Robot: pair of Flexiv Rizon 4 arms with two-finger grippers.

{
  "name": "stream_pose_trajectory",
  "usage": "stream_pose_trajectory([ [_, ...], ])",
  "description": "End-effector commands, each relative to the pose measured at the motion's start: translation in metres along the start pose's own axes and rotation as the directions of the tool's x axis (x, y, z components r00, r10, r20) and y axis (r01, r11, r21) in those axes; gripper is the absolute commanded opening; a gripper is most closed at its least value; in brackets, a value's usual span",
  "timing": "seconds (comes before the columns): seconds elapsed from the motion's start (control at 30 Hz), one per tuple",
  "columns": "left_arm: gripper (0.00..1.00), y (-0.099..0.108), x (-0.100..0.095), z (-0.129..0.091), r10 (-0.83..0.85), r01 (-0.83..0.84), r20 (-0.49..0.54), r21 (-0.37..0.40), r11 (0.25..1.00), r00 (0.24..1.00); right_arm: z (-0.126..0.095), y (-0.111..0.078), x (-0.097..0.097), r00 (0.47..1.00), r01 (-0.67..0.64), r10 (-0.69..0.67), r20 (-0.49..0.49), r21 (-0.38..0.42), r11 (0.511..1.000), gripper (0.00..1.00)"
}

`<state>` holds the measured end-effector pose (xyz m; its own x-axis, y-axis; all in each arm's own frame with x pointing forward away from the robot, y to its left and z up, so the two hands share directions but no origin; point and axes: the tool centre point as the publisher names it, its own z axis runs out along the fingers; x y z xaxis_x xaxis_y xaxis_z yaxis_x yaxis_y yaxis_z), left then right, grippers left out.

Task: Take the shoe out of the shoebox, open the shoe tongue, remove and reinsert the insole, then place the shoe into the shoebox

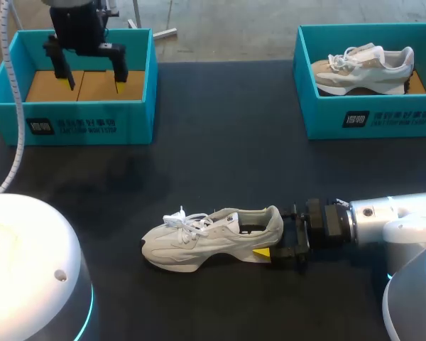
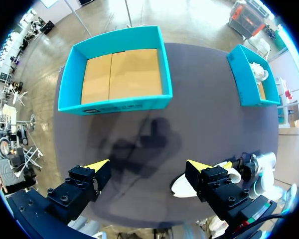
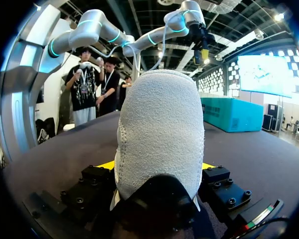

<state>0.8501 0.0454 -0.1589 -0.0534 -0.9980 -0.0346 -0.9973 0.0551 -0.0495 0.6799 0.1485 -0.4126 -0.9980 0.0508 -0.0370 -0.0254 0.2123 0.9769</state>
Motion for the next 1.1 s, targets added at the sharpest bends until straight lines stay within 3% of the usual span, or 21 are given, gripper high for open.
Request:
stream_pose_trajectory([
  [0.03, 1.00, -0.001, 0.000, 0.000, -0.001, 0.001, 0.001, -0.003, 1.000, 1.000, 0.003, 0.000, 0.001, 1.000, 0.001, -0.001, 0.002, 0.005, 1.000, 0.00],
  [0.23, 1.00, -0.001, 0.000, 0.000, -0.001, 0.001, 0.001, -0.003, 1.000, 1.000, 0.003, 0.000, 0.001, 1.000, 0.001, -0.001, 0.002, 0.005, 1.000, 0.00],
  [0.63, 1.00, 0.039, 0.020, 0.007, 0.007, -0.009, -0.033, -0.060, 0.998, 0.999, 0.003, 0.000, 0.001, 1.000, 0.001, -0.001, 0.002, 0.005, 1.000, 0.00],
  [1.1, 1.00, 0.103, 0.076, 0.011, 0.052, -0.055, -0.053, -0.051, 0.997, 0.997, 0.003, 0.000, 0.001, 1.000, 0.001, -0.001, 0.002, 0.005, 1.000, 0.00],
])
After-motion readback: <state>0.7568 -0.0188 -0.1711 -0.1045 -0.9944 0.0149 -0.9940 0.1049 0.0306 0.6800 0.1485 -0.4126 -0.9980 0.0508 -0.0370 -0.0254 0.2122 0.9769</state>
